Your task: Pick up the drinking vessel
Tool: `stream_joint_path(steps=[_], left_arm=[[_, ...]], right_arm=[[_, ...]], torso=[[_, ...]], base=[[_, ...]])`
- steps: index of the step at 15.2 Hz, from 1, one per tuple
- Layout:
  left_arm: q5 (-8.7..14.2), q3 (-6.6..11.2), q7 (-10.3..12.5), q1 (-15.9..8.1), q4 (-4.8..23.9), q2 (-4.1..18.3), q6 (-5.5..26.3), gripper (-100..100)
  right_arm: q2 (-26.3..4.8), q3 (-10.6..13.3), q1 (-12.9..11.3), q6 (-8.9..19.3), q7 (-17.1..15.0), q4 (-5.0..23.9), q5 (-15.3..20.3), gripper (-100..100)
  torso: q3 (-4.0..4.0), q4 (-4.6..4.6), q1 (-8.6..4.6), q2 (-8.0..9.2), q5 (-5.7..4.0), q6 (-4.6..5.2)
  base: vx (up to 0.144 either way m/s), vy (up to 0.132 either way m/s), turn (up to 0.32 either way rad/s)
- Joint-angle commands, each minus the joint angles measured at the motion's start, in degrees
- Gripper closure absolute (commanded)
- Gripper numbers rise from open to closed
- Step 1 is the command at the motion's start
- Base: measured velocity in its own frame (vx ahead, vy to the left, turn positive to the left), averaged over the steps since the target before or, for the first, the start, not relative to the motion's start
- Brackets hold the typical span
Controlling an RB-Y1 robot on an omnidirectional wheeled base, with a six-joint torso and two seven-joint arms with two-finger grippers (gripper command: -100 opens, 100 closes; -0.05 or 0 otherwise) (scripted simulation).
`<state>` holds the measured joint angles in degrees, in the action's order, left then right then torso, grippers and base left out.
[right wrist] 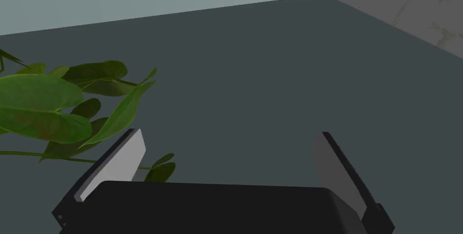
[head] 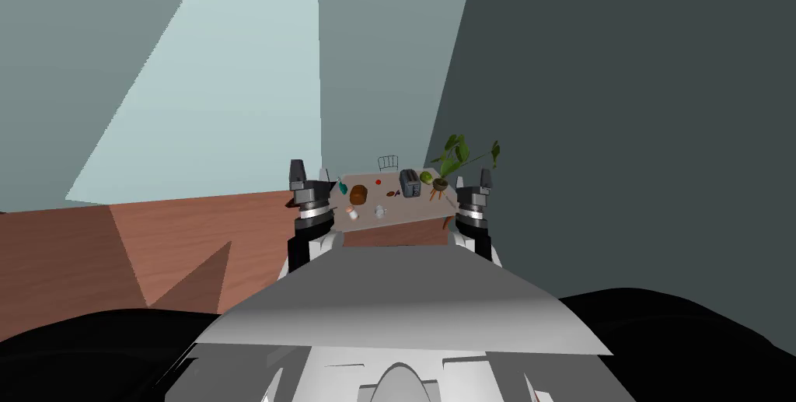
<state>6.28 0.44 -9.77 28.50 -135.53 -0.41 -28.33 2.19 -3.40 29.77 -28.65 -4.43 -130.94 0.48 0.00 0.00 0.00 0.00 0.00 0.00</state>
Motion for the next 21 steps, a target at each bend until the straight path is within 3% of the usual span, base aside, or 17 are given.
stream_joint_path(steps=[1,6,11,18,20,21], left_arm=[[0.0,0.18,0.1,-0.2,0.5,1.8,0.8,-100],[-0.1,1.26,0.6,-1.7,3.8,6.9,5.3,-100],[-0.2,2.11,1.0,-2.8,6.4,8.9,8.9,-100],[-0.4,4.31,2.0,-5.6,12.9,11.9,17.0,-100],[-0.4,4.31,2.0,-5.6,13.0,11.9,18.2,-100],[-0.4,4.95,2.3,-6.5,15.0,12.4,20.1,-100]], right_arm=[[0.0,0.0,0.0,0.0,0.0,0.0,0.0,0],[0.0,0.0,0.0,0.0,0.0,0.0,0.0,0],[0.0,0.0,0.0,0.0,0.0,0.0,0.0,0],[0.0,0.0,0.0,0.0,0.0,0.0,0.0,0],[0.0,0.0,0.0,0.0,0.0,0.0,0.0,0],[0.0,0.0,0.0,0.0,0.0,0.0,0.0,0]], torso=[[0.00,0.00,0.00,0.00,0.00,0.00],[0.02,0.00,0.12,0.03,0.03,0.02],[0.01,0.00,0.16,0.02,0.04,0.03],[0.02,0.01,0.18,0.04,0.04,0.03],[0.01,0.00,0.20,0.03,0.05,0.02],[0.02,0.01,0.17,0.03,0.04,0.00]], base=[[-0.002,0.003,-0.055],[-0.010,0.021,-0.134],[-0.011,0.031,-0.142],[-0.018,0.034,-0.194],[-0.016,0.033,-0.124],[-0.013,0.025,-0.154]])
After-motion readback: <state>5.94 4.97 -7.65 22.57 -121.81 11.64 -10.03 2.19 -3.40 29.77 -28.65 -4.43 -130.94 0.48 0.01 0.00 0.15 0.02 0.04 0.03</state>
